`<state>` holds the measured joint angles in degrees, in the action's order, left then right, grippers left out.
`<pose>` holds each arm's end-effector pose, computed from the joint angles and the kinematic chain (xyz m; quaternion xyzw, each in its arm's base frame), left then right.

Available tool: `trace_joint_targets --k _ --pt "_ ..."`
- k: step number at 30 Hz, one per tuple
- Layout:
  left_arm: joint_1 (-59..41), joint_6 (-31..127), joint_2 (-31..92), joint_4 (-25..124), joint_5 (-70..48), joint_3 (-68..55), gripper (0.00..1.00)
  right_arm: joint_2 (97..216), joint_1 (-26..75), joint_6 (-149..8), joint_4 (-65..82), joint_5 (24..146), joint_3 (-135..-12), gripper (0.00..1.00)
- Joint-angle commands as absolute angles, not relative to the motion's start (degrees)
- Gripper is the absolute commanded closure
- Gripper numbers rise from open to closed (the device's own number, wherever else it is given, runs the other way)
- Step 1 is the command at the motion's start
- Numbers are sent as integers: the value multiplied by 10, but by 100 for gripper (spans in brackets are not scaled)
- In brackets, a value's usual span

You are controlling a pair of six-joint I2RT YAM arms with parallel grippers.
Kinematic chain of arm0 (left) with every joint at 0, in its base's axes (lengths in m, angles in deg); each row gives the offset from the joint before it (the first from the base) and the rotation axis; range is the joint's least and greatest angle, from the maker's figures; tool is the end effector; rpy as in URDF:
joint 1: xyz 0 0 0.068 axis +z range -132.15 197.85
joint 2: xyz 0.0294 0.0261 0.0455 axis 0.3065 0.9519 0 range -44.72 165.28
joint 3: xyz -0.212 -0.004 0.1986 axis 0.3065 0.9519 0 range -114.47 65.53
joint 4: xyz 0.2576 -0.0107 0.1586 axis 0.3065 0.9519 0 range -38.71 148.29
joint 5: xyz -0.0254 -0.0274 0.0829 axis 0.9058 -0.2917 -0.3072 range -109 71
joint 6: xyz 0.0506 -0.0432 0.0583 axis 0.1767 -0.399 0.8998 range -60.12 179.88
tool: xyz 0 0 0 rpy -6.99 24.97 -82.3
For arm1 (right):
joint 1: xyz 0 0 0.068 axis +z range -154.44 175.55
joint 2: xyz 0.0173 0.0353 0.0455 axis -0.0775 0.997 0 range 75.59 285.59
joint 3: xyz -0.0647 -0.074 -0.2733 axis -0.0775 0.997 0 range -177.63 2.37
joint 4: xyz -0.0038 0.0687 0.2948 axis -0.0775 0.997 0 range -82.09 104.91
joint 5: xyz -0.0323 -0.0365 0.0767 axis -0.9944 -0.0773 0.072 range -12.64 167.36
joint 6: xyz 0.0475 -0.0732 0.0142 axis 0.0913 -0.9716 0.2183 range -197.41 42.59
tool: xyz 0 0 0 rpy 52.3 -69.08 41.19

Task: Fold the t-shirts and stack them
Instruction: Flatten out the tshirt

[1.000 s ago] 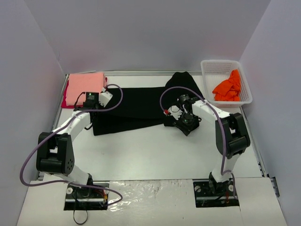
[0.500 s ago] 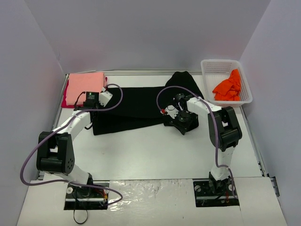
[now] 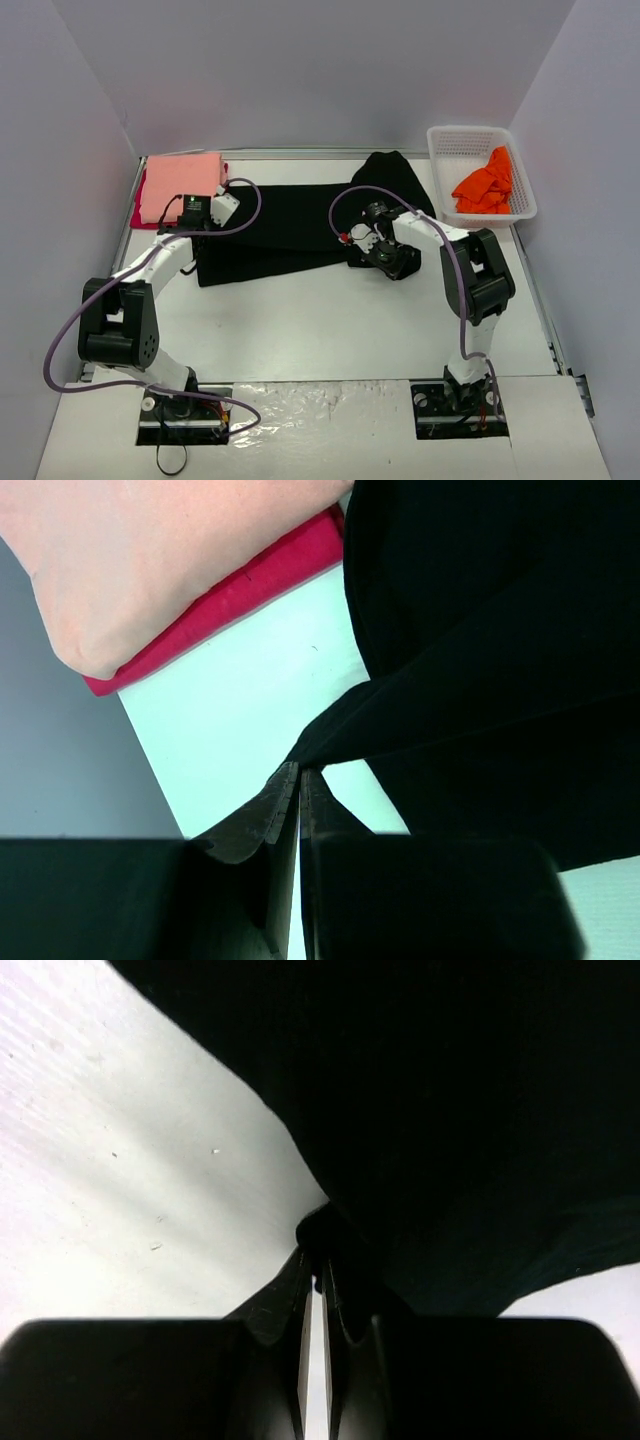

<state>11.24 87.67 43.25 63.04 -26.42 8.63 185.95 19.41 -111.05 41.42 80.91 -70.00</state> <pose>0.3981 -0.0359 0.1947 0.2456 0.8812 0.1317 0.3818 0.3921 0.1787 0.1031 -0.4789 0.8625 0.0168 0.1627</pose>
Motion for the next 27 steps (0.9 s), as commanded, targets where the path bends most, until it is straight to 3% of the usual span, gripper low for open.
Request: trace_joint_targets --k 1,10,22,27 --pt "121 872 402 650 -277 58 98 1820 192 -1091 431 793 -675 100" --pt "122 878 307 711 -263 30 98 1634 135 -1075 492 802 -704 100" --pt "122 898 144 786 -250 80 98 1427 66 -1078 549 818 -695 100" --pt "122 919 71 848 -194 97 98 1355 63 -1074 573 816 -673 100"
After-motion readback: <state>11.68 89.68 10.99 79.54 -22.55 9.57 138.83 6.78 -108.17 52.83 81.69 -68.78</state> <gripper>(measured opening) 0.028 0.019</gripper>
